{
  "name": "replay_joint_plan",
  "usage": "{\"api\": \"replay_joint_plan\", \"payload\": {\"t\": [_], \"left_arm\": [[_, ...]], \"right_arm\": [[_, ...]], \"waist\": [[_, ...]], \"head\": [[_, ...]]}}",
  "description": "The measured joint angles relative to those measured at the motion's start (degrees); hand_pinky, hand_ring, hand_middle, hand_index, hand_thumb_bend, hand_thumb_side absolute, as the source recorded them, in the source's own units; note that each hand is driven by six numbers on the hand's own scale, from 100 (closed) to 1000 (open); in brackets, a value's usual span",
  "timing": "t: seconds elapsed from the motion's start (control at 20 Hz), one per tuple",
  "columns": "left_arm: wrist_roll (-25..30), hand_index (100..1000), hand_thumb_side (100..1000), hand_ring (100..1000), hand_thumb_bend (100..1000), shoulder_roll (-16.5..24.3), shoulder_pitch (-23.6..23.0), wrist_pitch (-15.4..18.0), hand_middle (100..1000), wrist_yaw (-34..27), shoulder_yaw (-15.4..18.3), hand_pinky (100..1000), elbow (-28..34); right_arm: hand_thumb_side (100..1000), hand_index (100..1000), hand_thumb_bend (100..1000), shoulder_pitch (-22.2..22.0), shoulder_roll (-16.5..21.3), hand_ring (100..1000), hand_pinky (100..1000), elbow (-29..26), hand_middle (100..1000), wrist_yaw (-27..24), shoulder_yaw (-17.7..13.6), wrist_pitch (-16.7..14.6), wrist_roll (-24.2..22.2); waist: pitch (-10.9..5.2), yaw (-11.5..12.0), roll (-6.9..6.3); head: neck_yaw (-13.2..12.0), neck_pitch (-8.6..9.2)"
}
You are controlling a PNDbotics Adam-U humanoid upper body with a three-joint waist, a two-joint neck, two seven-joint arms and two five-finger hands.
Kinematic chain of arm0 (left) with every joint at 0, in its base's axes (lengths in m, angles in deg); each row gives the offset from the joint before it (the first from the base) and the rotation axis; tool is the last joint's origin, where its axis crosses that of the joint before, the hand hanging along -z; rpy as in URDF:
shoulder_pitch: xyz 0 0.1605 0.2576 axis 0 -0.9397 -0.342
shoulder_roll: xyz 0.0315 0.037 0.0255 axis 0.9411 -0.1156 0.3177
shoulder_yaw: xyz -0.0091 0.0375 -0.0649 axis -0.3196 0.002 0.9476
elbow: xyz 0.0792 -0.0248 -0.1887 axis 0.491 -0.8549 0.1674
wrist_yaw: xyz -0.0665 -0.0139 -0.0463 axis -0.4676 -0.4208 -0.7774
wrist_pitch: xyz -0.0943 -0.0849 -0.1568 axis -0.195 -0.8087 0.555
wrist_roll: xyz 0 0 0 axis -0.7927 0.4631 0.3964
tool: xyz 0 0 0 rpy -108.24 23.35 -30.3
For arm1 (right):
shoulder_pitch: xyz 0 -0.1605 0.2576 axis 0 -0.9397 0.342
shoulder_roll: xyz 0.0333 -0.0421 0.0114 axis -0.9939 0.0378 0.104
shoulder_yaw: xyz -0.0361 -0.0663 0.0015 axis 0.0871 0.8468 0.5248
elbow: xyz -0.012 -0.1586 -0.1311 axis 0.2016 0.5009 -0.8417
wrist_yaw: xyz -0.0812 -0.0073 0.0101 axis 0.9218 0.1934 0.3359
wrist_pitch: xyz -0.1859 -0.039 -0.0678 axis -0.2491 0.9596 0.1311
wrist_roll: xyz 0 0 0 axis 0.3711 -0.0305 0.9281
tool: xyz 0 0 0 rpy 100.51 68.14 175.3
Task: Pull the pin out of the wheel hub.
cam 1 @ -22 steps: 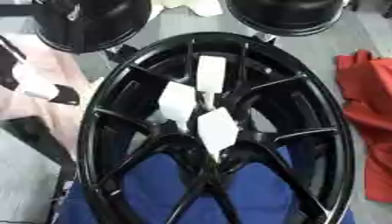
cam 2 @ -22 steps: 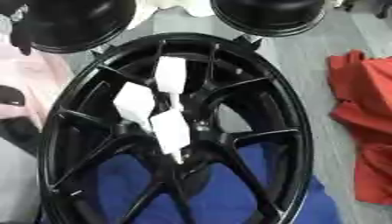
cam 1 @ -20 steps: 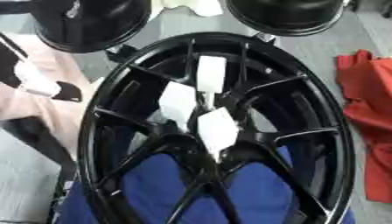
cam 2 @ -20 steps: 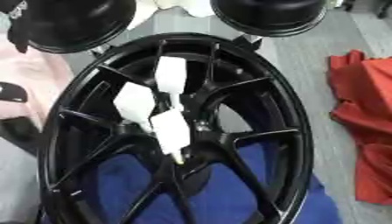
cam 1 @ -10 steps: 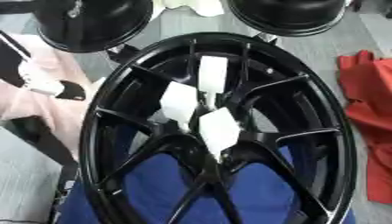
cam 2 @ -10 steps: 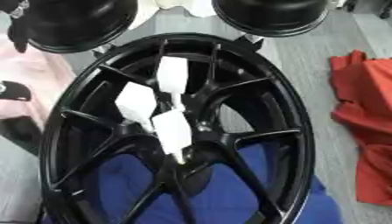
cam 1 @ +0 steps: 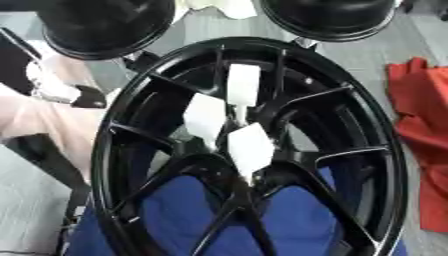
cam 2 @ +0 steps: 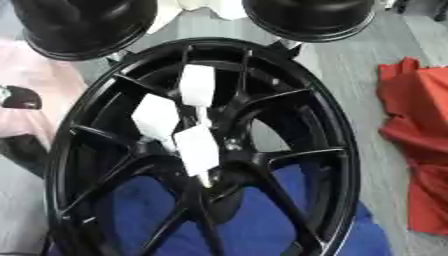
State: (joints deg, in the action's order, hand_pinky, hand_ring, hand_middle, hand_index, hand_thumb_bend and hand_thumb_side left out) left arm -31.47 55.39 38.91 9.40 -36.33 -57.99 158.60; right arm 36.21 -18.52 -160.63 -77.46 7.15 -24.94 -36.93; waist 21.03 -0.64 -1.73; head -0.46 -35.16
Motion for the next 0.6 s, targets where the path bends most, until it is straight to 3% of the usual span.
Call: {"api": "replay_joint_plan", "payload": {"t": [0.05,0.15,0.4,0.5,0.6], "left_arm": [[0.7,920,605,898,262,-0.6,0.8,-0.5,810,0.1,-0.6,907,-0.3],[2.2,917,664,897,274,-1.8,2.4,-1.4,811,0.4,-1.7,902,-1.1],[4.6,868,488,896,565,-4.3,5.1,-3.3,768,1.9,-4.1,911,-2.9],[5.8,868,467,894,620,-5.1,5.9,-3.6,763,2.4,-5.0,915,-3.5],[7.1,865,483,895,620,-5.9,6.8,-3.8,771,2.9,-5.6,916,-4.1]], "right_arm": [[720,627,100,0.0,0.0,517,658,0.0,614,0.0,0.0,0.0,0.0],[719,628,100,-0.1,0.0,517,658,0.0,614,0.0,0.0,0.0,0.0],[718,627,100,-0.1,0.0,517,658,0.0,613,0.2,0.0,0.1,-0.1],[719,627,100,-0.1,0.0,516,657,0.0,612,0.3,0.0,0.2,-0.2],[719,626,100,-0.1,0.0,515,657,0.0,612,0.3,0.0,0.2,-0.2]], "waist": [[-0.02,0.0,-0.01],[-0.03,0.0,-0.01],[-0.15,0.0,-0.01],[-0.15,0.0,-0.01],[-0.16,0.0,-0.01]], "head": [[0.1,0.00],[0.3,0.00],[0.6,-0.01],[0.7,-0.03],[0.7,-0.04]]}}
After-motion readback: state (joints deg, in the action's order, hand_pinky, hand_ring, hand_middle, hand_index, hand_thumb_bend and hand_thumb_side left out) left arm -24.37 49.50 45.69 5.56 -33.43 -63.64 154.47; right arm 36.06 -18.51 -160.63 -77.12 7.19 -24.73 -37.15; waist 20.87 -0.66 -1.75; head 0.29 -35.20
